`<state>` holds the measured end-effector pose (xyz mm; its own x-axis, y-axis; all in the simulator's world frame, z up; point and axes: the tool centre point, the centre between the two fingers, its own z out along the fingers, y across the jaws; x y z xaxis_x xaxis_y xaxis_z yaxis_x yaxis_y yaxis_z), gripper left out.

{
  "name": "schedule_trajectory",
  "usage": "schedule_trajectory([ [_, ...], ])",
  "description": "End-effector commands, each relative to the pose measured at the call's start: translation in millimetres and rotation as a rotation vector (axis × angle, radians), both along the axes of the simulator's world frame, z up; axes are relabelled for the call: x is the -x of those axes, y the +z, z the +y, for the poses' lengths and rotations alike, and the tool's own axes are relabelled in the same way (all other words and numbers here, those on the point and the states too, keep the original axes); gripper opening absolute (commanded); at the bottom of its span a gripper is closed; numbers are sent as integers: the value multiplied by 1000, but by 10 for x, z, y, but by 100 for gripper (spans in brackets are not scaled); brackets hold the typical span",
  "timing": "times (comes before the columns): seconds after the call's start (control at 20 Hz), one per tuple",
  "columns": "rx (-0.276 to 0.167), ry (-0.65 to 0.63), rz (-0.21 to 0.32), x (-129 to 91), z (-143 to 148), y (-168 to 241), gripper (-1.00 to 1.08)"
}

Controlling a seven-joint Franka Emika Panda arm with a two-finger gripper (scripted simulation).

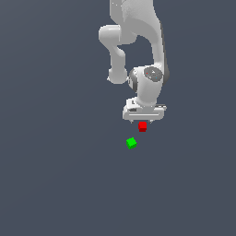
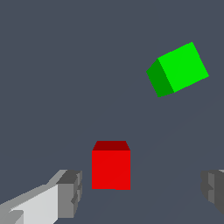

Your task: Stack the red cube on top of the green cube.

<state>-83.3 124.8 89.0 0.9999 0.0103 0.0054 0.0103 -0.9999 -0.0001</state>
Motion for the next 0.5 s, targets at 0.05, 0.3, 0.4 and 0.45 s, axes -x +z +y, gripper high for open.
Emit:
schedule_trajectory([
  [0.05, 0, -2, 3, 101, 133, -124, 100],
  [0.3, 0, -3, 6, 147, 200, -187, 100],
  [0.4, 0, -1, 6, 142, 190, -179, 100],
  [0.45, 0, -1, 6, 142, 190, -188, 100],
])
